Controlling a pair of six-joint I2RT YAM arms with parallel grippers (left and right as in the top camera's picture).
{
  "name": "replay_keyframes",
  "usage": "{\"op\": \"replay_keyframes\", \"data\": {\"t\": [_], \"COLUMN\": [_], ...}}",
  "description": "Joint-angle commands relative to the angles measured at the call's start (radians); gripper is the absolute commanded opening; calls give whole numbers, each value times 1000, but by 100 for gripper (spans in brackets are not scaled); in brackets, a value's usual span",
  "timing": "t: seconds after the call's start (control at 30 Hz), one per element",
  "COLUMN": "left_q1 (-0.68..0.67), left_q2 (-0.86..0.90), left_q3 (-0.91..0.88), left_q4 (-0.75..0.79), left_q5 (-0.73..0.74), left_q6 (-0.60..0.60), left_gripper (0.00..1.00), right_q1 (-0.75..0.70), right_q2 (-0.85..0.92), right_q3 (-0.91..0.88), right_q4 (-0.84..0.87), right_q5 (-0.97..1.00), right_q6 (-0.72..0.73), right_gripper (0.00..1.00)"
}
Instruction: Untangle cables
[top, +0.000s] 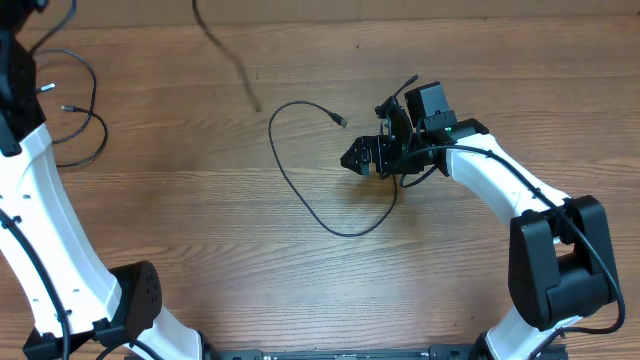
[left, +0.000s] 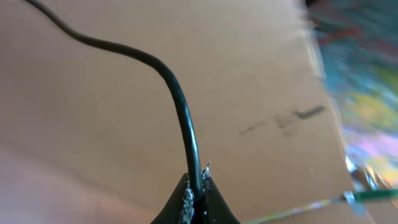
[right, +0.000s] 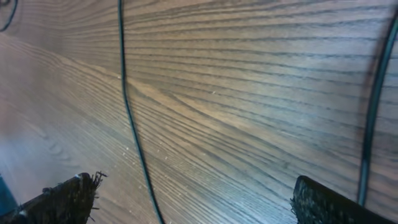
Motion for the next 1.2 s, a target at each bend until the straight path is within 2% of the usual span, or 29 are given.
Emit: {"op": "replay_keyframes", "data": {"t": [0.0, 0.1, 0.2, 0.27, 0.3, 0.37, 0.53, 0.7, 0.83, 0.9, 1.17], "left_q1": [5, 1, 1, 3, 3, 3, 3, 3, 0, 2, 15], "left_q2": [-7, -3, 6, 13, 19, 29, 82, 154, 215, 243, 254], "left_q3": [7, 7, 7, 7, 5, 5, 5, 5, 5, 5, 5], "left_q4": [-40, -39, -39, -42, -47, -56, -70, -62, -48, 20, 391], "left_q5": [-103, -176, -205, -241, -267, -313, -396, -396, -395, -424, -396], "left_q6": [-46, 204, 447, 570, 629, 705, 822, 857, 1019, 1106, 1110], "left_gripper": [4, 4, 13, 12, 8, 4, 4, 4, 4, 4, 4], "right_q1": [3, 3, 3, 3, 3, 3, 3, 3, 3, 3, 3], "right_q2": [-10, -10, -10, -10, -10, -10, -10, -10, -10, -10, -10], "right_q3": [-8, -13, -13, -13, -13, -13, -13, -13, -13, -13, -13], "right_q4": [3, -5, -12, -12, -12, -12, -12, -12, -12, -12, -12], "right_q5": [27, 26, 26, 26, 26, 26, 26, 27, 27, 27, 27], "right_q6": [-1, -1, -1, -2, -2, -2, -2, -2, -2, -2, -2], "right_gripper": [100, 100, 100, 100, 100, 100, 100, 100, 100, 100, 100]}}
